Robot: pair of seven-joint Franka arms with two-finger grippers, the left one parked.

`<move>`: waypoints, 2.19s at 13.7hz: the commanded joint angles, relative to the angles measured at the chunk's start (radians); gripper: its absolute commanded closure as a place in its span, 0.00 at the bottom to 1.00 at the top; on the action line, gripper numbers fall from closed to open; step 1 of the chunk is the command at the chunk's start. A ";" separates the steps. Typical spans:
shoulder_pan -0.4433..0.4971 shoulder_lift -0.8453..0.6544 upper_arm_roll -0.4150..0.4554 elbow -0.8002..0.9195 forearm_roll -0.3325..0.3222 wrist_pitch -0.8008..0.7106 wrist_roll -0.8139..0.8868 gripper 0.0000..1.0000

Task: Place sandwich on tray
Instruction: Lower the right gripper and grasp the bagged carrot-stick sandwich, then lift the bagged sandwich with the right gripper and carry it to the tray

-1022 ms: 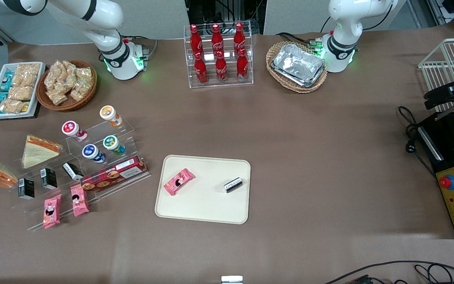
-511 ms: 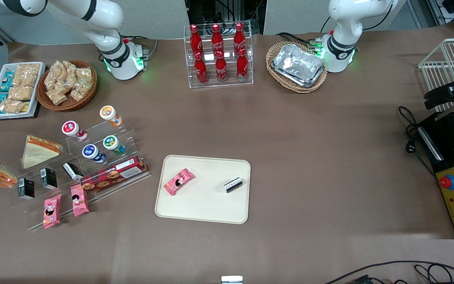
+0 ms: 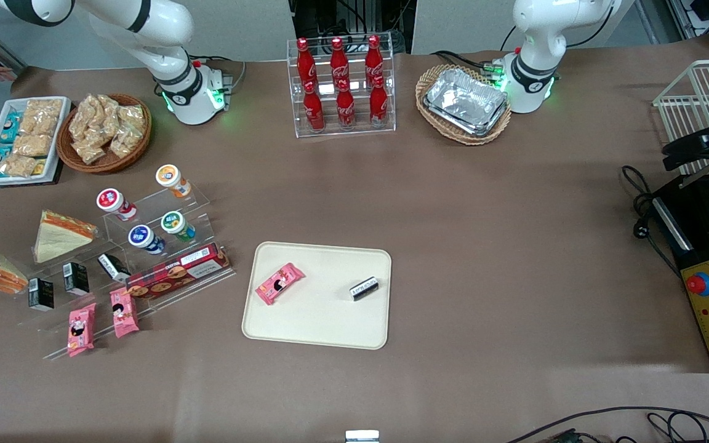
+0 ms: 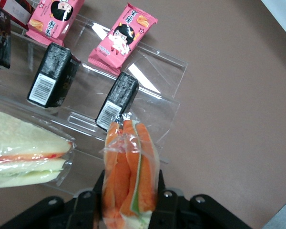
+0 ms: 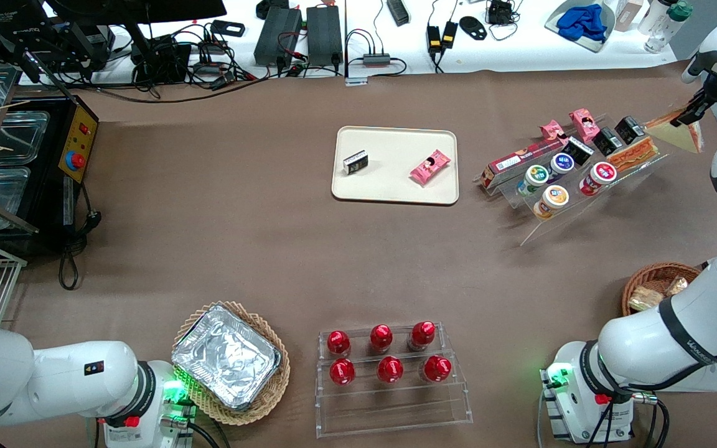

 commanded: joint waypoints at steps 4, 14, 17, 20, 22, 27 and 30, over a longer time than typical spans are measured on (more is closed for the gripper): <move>0.002 -0.012 -0.005 0.127 0.020 -0.187 0.029 0.95; 0.293 -0.037 0.010 0.301 -0.049 -0.446 0.308 0.95; 0.488 -0.022 0.010 0.327 -0.055 -0.417 0.459 0.95; 0.653 0.021 0.010 0.330 -0.050 -0.348 0.581 0.95; 0.762 0.062 0.010 0.330 -0.052 -0.286 0.684 0.95; 0.927 0.236 0.010 0.350 -0.049 -0.026 0.737 0.95; 0.976 0.346 0.021 0.425 -0.049 0.037 0.731 0.95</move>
